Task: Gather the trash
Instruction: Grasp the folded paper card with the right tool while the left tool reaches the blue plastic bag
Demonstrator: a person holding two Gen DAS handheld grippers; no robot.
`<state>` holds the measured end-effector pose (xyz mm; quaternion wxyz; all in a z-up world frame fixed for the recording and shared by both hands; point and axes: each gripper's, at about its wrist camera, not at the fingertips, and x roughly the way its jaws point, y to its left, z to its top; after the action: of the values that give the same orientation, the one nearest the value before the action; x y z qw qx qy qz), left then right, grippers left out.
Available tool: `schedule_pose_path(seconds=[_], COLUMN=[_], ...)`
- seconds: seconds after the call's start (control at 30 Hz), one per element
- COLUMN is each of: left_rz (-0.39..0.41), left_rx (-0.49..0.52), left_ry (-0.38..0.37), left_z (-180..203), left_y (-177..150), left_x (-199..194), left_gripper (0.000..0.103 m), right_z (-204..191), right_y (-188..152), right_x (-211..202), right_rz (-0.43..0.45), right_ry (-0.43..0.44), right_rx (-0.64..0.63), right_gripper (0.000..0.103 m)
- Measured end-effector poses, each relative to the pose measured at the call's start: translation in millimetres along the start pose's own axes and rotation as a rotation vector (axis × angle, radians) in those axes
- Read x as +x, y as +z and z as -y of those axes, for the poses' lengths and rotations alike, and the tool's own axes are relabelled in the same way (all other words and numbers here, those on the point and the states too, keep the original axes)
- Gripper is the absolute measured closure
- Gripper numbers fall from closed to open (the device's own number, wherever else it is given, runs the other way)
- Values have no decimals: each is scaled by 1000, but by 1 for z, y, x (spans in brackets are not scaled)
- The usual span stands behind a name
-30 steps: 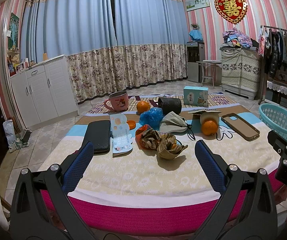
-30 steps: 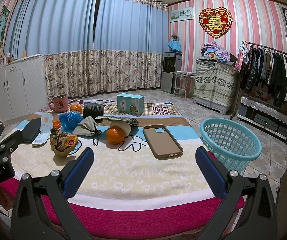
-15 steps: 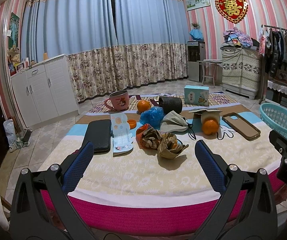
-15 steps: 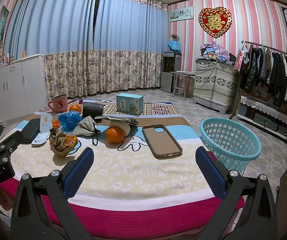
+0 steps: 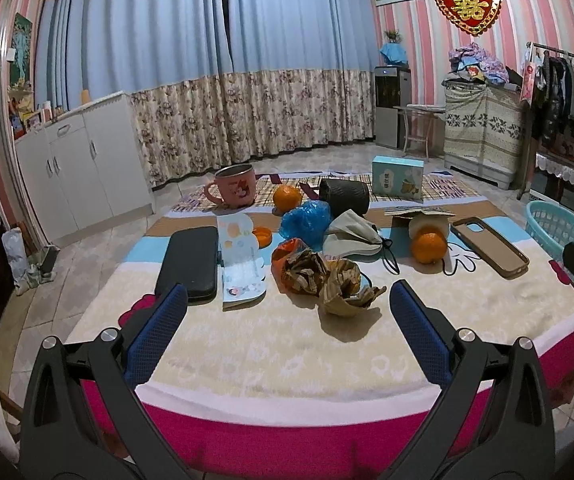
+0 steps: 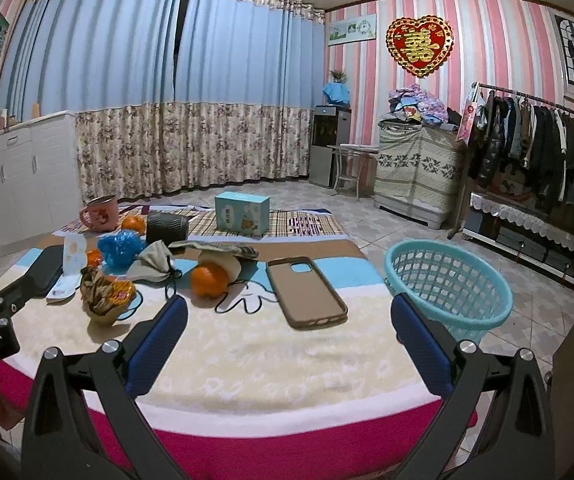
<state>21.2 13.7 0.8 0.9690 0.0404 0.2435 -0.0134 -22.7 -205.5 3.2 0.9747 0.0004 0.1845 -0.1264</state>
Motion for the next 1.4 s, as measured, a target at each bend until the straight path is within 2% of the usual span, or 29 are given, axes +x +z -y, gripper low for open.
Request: schedule_pose_path(seconds=[0.17,0.33,0.43,0.5,0.63,0.73,0.83,0.97,1.03,1.23,1.27,1.33,1.4], left_rz=[-34,-14,-29,-50,-44,-38,-33,-101,-133,-148,-152,-161,-168], left_rx=[1,-14,-20,-34,-49,-45,-54,-66,-60,-60,-57,-54,-50], left_ry=[-26,-15,0,-8,21,35,50,38,62,75,73,65,54], left_z=[0,-2,-9,-17,-28,-36,-45,-56,-58,-63,-63,-63,-61], left_y=[16,48,69,86,114,127,123,101,91,84,83,82,82], left_x=[16,37,55,70,89,101,110,133,143,163,166,172,176], left_gripper=[5,5,5,5,5,5,5,5,5,5,5,5,5], right_z=[4,4,0,-5,-21,-34,-49,-67,-73,-85,-87,-92,-93], right_y=[23,52,65,73,80,75,61,42,39,39,40,41,41], right_x=[17,46,64,73,97,124,145,162,170,193,196,198,200], right_rz=[-7,-44,-76,-62,-87,-154,-204,-239,-256,-284,-284,-280,-291], right_ry=[-4,17,49,58,51,65,73,88,86,70,73,91,113], right_rx=[-6,-11,-17,-14,-66,-86,-102,-159,-172,-200,-207,-226,-234], right_gripper=[4,4,4,4,4,4,4,4,4,4,5,15,39])
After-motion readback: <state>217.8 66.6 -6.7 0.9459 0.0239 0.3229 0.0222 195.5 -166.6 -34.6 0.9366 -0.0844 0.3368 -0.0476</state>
